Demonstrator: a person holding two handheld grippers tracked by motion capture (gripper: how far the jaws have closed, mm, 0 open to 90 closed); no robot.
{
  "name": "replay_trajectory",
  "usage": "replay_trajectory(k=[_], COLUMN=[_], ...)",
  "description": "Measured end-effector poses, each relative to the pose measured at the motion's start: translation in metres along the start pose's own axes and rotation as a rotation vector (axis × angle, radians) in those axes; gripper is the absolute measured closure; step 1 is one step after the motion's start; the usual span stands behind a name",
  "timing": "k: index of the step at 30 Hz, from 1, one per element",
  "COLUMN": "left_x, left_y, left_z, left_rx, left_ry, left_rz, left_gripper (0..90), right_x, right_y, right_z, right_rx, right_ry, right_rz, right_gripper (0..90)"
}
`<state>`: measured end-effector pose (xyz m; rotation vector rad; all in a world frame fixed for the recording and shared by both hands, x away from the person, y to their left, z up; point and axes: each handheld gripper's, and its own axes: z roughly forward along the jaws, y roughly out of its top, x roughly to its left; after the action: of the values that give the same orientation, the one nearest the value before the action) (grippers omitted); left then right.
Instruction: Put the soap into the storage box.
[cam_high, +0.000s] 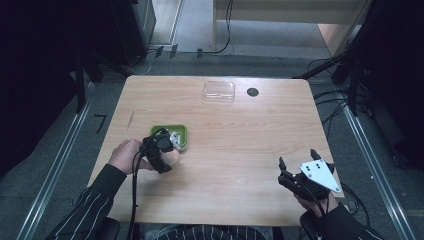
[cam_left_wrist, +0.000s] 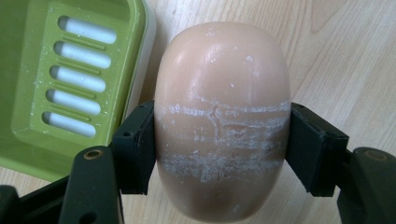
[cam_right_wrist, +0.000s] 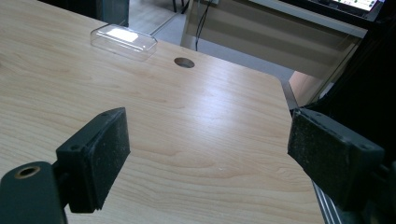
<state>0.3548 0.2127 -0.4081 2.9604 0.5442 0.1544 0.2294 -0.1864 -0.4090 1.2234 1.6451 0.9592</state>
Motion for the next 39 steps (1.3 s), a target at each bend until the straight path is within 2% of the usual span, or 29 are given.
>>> replay_trajectory(k=[16,22,26,33,39], left_x=[0.013,0.019,0.021,0.024,0.028], left_y=[0.010,0.016,0.019,0.022,0.024], left_z=[-0.005,-0.010,-0.010,-0.014,-0.017], left_rx=[0.012,-0.007,0.001,-0.008,-0.014], left_ry=[0.010,0.015,0.005,0.018,0.023], left_rz=[0.029,0.032,0.041,0.056,0.051], left_gripper=[33.7,33.7,33.7,33.8,33.7], right_x=[-0.001,-0.001,-0.001,-0.001,-0.001], right_y=[0.000,0.000,0.000,0.000,0.000], right_z=[0.000,0.000,0.000,0.000,0.000], right_rx=[-0.003,-0.003,-0.002,-0.004,-0.003], right_ry=[-0.002,-0.002,-0.001,-0.003,-0.003], right_rz=[-0.002,-0.001,0.003,0.005,0.004], right_gripper=[13.6,13.6,13.6,13.6,13.6])
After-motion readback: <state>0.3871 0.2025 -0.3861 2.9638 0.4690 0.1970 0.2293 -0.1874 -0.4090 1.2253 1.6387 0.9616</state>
